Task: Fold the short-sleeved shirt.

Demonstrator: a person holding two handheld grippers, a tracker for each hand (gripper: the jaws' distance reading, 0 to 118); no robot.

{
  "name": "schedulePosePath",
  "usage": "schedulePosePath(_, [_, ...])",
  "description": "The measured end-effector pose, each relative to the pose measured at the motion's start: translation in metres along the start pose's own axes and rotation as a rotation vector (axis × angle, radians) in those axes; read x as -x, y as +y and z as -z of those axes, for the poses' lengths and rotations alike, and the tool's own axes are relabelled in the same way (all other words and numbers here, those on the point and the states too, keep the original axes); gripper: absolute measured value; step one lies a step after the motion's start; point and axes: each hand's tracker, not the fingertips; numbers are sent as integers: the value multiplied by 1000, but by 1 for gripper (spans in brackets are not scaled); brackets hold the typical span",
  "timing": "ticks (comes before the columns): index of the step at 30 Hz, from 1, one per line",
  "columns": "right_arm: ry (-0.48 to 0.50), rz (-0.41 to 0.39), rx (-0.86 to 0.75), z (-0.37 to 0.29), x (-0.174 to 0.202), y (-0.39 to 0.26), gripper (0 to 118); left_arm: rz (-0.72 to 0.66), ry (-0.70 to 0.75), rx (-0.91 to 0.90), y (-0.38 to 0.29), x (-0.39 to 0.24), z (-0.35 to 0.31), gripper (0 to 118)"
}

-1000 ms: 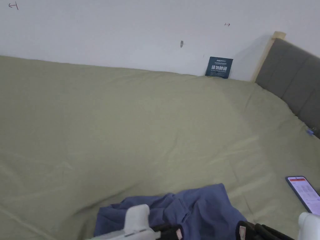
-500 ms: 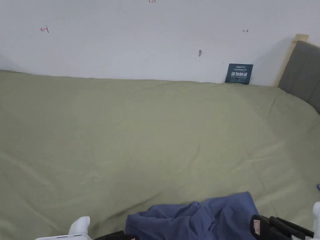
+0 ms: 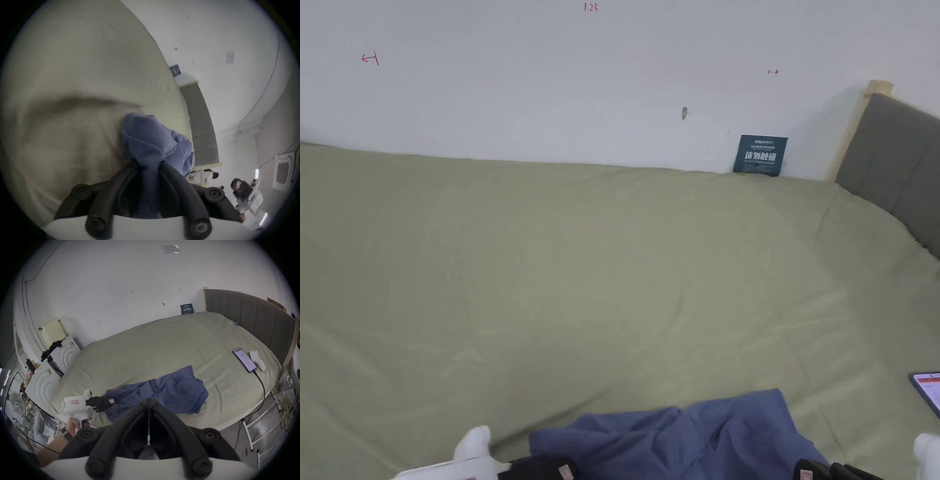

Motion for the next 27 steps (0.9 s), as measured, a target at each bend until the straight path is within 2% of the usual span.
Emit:
schedulePosePath(4, [4, -8, -1, 1, 6, 1, 2, -63, 9, -19, 15, 14, -30, 11])
schedulePosePath(7, [15, -18, 1, 3, 13, 1, 2, -46, 56, -36, 28, 14, -58, 11])
schedulePosePath(11, [38, -46, 10, 9, 25, 3, 2, -20, 201, -77, 48, 9, -112, 11])
schedulePosePath(15, [65, -66, 22, 16, 35, 2, 2, 47, 450, -172, 66, -6, -174, 11])
schedulePosePath(19, [88, -75, 38, 22, 41, -1, 3, 208, 667, -228, 65, -50, -201, 11])
schedulePosePath(22, [95, -73, 50, 25, 42, -4, 3, 233, 670, -254, 59, -83, -190, 11])
schedulePosePath(27, [102, -55, 55, 20, 37, -9, 3, 283, 456, -183, 42, -134, -132, 11])
